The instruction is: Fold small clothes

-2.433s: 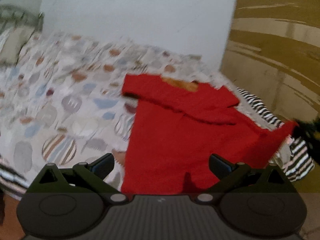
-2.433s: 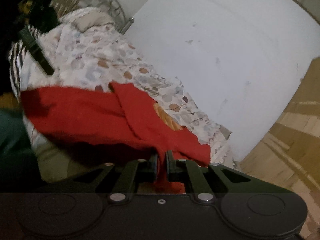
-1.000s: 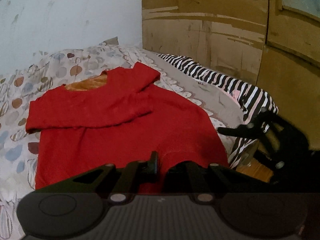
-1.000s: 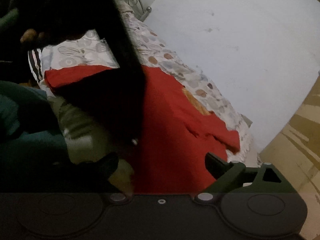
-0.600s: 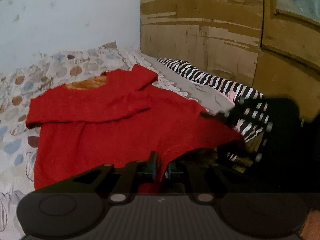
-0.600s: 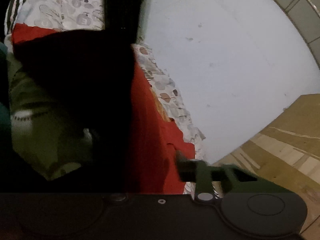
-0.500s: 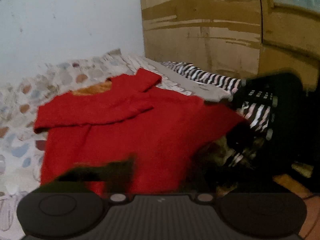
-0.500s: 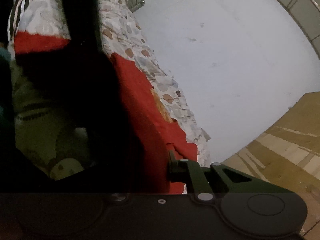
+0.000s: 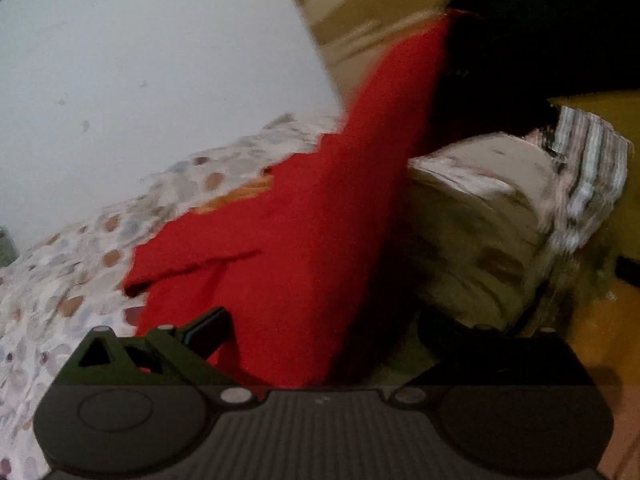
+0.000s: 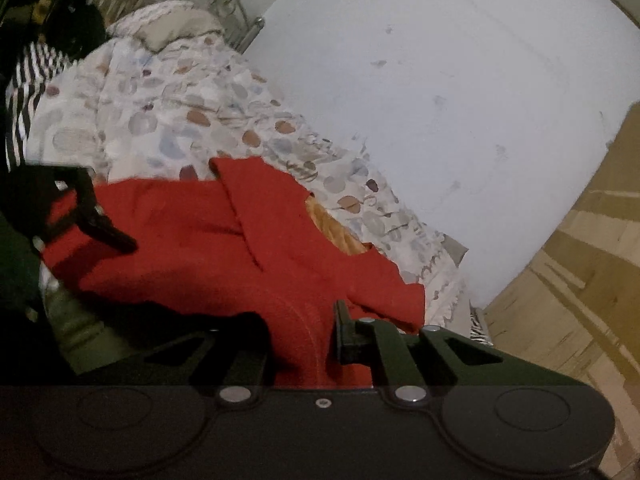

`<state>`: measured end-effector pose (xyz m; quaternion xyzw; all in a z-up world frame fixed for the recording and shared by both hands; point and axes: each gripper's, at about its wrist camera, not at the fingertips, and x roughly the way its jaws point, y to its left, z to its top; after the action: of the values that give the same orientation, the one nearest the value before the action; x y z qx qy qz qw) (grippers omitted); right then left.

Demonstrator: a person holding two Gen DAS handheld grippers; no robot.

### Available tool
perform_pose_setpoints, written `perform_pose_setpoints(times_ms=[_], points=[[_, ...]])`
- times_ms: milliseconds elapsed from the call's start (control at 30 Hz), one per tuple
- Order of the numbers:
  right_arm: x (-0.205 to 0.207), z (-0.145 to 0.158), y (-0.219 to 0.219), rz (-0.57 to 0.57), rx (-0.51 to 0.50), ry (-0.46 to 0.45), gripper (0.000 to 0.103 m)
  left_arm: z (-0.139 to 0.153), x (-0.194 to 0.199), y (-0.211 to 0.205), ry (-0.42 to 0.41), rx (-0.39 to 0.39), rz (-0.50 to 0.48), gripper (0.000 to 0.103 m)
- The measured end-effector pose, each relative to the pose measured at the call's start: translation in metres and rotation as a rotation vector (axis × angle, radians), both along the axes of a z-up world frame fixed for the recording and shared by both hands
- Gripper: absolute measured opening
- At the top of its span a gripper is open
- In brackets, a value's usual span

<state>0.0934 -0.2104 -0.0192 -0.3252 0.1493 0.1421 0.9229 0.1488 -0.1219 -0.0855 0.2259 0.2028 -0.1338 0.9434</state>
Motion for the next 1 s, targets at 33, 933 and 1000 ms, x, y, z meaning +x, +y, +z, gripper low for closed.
perform_pose_setpoints(times_ms=[33,933,1000], points=[[-0.002,0.0,0.0,-0.002,0.002,0.0,0.01,0.004,0.007,0.003,0.006,-0.015,0.031,0.099],[-0.02,-0.034,-0.017,-0.108,0.036,0.051,0.013,-0.019,-0.01,0.114,-0.113,0.209,0.122,0.026],[-0.021,-0.042,-0.019,-0.121,0.026,0.067,0.014,-0.024,-0.009,0.115,-0.099,0.223,0.117,0.025]])
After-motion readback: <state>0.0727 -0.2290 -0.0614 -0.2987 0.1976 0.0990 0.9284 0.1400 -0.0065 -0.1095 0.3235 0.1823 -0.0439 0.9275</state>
